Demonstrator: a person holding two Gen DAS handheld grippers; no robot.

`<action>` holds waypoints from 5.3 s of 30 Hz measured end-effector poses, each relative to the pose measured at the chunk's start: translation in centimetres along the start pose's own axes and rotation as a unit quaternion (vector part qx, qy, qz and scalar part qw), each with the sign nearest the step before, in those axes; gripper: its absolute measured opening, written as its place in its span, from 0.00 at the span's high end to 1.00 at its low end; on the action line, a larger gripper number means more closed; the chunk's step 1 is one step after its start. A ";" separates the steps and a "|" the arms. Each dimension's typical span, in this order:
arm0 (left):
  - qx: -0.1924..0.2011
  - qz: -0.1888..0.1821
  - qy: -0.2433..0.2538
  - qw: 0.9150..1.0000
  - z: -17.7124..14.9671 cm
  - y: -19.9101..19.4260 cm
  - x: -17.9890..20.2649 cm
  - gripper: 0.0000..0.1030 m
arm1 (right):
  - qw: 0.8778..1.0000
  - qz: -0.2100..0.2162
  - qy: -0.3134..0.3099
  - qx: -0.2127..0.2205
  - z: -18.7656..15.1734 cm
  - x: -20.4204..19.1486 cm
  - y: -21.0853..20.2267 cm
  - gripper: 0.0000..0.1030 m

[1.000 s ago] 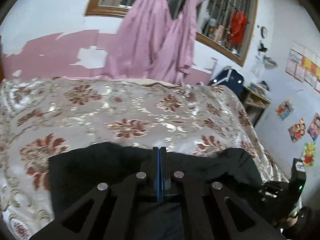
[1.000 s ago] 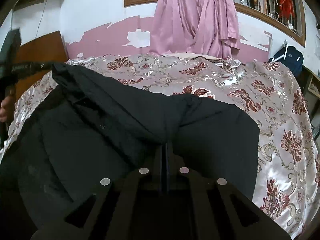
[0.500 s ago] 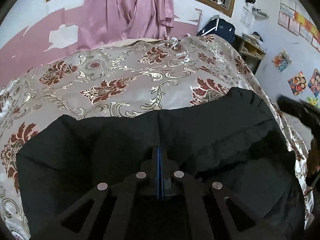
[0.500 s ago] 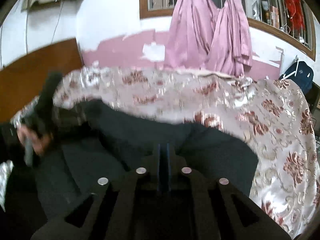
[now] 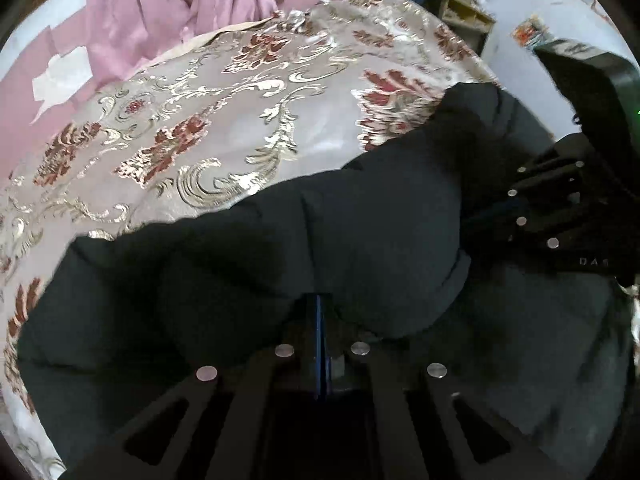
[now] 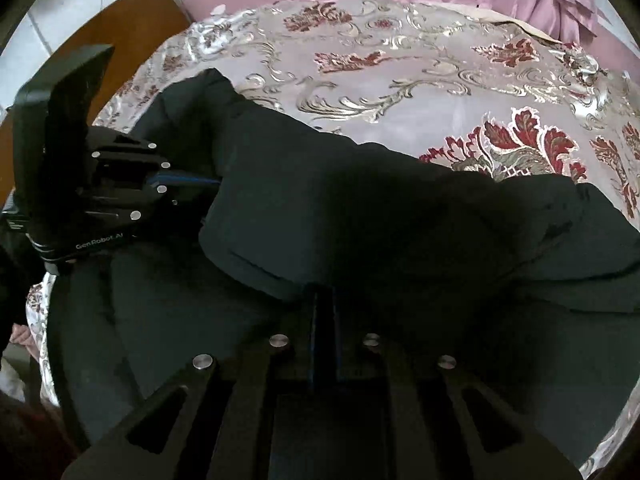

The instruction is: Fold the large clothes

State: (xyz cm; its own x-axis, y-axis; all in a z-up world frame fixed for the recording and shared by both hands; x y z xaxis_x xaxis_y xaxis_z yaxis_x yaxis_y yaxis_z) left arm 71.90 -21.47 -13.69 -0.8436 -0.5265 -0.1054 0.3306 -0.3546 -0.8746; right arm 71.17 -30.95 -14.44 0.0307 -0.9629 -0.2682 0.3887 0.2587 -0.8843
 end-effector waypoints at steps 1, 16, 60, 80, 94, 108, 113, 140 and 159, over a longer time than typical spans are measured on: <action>-0.002 0.011 0.003 1.000 0.4 0.4 -0.1 0.96 | 1.000 -0.021 -0.006 0.011 0.5 0.2 0.6 1.00; 0.075 0.027 -0.023 0.997 0.2 -0.2 -2.1 0.97 | 0.993 0.024 0.036 0.107 3.1 0.9 0.2 1.00; 0.050 0.095 -0.044 0.993 -1.9 0.7 -0.6 0.97 | 0.976 0.140 0.098 0.133 0.3 -1.0 3.1 1.00; 0.159 0.169 -0.182 0.956 -5.0 -12.3 -0.3 0.07 | 0.955 -0.034 0.100 0.276 -2.8 1.4 -10.2 0.08; 0.220 0.171 -0.184 0.942 -8.2 -21.8 6.7 0.02 | 0.935 -0.057 0.101 0.336 -9.0 -0.5 -19.5 0.02; 0.237 0.222 -0.158 0.932 -13.3 -28.7 15.8 0.01 | 0.932 -0.070 0.062 0.350 -18.3 -4.2 -25.0 0.02; 0.240 0.215 -0.162 0.933 -16.1 -30.0 18.8 0.01 | 0.933 -0.075 0.044 0.349 -22.4 -5.5 -26.2 0.02; 0.211 0.245 -0.147 0.935 -27.5 -32.8 25.7 0.01 | 0.936 -0.117 0.013 0.331 -34.9 -10.8 -29.1 0.02; 0.120 0.252 -0.143 0.950 -35.9 -29.1 26.9 0.01 | 0.959 -0.129 0.005 0.252 -43.0 -8.7 -24.8 0.02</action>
State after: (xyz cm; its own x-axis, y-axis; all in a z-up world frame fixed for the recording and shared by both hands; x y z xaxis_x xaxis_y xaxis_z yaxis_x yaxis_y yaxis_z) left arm 24.35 2.44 -8.07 -0.4153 -0.8519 -0.3190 0.7772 -0.1501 -0.6111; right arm 21.71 -25.70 -6.61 -0.1333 -0.9885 -0.0710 0.7784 -0.0600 -0.6248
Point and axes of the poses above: each gripper's, at about its wrist camera, not at the fingertips, and y roughly the way its jaws point, x to its right, z to its top, the point moved 7 cm from there along y, roughly the way its jaws point, and after that the axes turned 13 degrees about y, right-handed, at the moved point
